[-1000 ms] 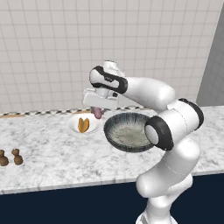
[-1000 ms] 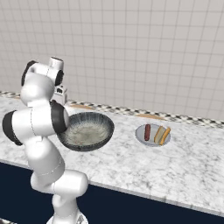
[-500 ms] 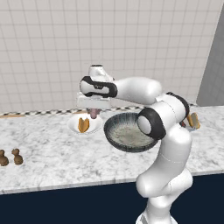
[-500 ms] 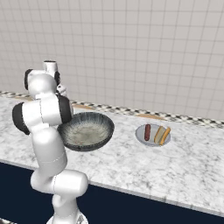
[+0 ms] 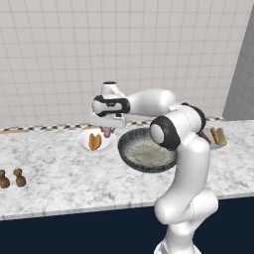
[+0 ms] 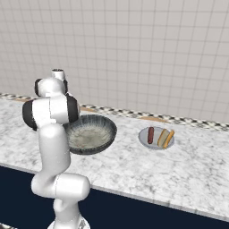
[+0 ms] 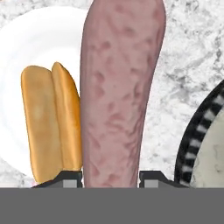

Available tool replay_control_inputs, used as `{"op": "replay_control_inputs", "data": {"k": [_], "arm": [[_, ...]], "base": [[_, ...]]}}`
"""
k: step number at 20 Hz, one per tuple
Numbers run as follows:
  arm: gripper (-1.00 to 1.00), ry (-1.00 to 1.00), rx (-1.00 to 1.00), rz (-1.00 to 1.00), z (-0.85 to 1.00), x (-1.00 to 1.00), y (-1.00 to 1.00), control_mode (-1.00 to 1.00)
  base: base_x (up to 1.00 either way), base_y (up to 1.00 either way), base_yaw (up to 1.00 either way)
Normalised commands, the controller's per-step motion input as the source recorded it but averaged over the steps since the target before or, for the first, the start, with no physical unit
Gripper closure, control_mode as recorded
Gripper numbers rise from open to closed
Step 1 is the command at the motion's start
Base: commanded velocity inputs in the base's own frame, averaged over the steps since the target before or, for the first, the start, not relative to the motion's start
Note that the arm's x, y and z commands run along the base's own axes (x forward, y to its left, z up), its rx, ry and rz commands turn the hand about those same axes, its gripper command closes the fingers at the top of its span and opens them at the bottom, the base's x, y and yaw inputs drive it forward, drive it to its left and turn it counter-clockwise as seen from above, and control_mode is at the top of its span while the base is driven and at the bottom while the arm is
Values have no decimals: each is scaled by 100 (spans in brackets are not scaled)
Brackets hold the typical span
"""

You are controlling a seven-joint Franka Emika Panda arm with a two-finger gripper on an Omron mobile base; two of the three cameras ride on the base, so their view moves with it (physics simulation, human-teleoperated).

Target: Place one bun and one sausage from the bowl on each plate.

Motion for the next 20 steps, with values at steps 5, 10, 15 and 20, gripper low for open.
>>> {"op": "replay_control_inputs", "data": {"k": [5, 10, 15, 20], "arm": [[100, -26, 0, 0, -58, 23, 0, -100], [100, -6, 0, 0, -32, 32, 0, -100], [-100, -5, 0, 0, -22, 16, 0, -100], [-100, -3, 0, 0, -2, 7, 0, -100]], "base": [[0, 0, 0], [0, 0, 0], [0, 0, 0], [0, 0, 0]]}}
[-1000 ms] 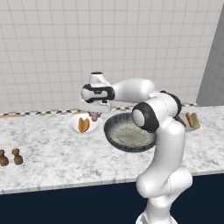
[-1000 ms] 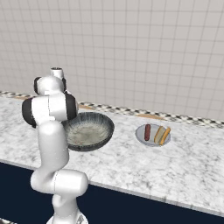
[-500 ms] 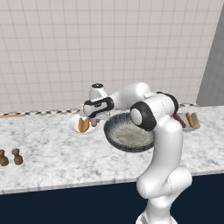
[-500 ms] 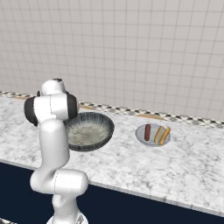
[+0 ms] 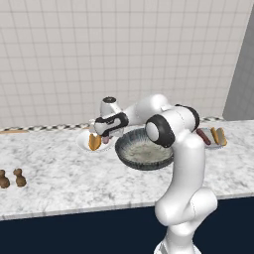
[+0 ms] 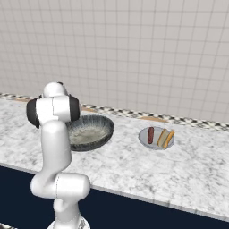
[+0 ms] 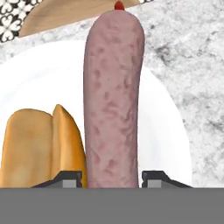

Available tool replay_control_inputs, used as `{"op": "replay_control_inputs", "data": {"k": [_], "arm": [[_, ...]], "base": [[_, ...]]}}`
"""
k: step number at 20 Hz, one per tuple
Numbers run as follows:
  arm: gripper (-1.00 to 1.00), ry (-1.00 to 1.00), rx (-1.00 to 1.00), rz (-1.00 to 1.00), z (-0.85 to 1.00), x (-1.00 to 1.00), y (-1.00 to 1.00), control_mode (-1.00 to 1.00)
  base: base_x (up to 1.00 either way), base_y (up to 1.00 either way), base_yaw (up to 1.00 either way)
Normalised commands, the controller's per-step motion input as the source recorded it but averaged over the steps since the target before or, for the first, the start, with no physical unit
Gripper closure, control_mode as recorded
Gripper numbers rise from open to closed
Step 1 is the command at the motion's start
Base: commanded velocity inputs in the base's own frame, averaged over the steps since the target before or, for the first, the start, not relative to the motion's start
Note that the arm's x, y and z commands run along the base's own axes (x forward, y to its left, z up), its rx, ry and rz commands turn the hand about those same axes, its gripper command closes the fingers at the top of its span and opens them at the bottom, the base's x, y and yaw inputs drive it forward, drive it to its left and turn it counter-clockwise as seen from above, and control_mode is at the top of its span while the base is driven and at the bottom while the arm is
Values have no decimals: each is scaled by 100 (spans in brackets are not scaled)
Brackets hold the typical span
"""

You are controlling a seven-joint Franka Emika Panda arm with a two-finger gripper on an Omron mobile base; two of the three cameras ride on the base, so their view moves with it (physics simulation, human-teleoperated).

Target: Place one bun and one sausage from the bowl on each plate.

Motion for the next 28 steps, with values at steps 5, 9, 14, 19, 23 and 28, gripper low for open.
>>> {"op": "replay_control_inputs", "data": {"k": [5, 9, 14, 19, 23, 28], "arm": [[-100, 0, 0, 0, 10, 2, 0, -100], [-100, -11, 9, 0, 92, -38, -9, -100], [-100, -4, 4, 0, 100, -82, -37, -100], [-100, 11, 0, -1, 93, -100, -60, -100], [-100, 25, 0, -3, 56, -100, -56, -100], [-100, 30, 0, -3, 6, -100, -52, -100]], "base": [[0, 0, 0], [0, 0, 0], [0, 0, 0], [0, 0, 0], [0, 0, 0], [0, 0, 0]]}}
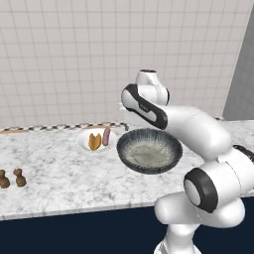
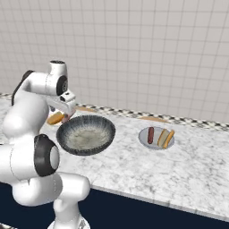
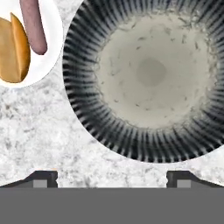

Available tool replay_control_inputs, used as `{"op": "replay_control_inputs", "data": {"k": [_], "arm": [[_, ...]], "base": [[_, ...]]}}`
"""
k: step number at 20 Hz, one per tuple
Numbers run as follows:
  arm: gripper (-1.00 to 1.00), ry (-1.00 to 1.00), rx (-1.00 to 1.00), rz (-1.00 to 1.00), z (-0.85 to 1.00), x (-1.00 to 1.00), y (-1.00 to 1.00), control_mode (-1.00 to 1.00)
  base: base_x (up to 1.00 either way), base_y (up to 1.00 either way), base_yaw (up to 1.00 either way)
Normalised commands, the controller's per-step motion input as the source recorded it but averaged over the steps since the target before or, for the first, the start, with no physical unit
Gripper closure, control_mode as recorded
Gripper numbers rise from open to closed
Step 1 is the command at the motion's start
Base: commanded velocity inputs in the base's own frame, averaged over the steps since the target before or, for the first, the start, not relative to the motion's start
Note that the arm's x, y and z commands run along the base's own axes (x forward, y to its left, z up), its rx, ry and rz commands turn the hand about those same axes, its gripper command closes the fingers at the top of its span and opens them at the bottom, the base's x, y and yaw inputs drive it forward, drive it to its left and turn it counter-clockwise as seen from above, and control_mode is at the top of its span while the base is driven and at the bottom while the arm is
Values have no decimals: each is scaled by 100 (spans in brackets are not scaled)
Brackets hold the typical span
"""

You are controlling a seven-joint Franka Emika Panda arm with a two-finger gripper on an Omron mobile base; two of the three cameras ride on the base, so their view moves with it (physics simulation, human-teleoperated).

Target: Place one bun and one sausage from the bowl on each plate.

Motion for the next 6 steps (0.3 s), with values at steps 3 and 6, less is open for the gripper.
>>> {"op": "replay_control_inputs", "data": {"k": [3, 6], "arm": [[-100, 17, -2, 0, -7, -100, -76, -100], [-100, 10, -1, -1, -8, -100, -88, -100]], "base": [[0, 0, 0], [0, 0, 0]]}}
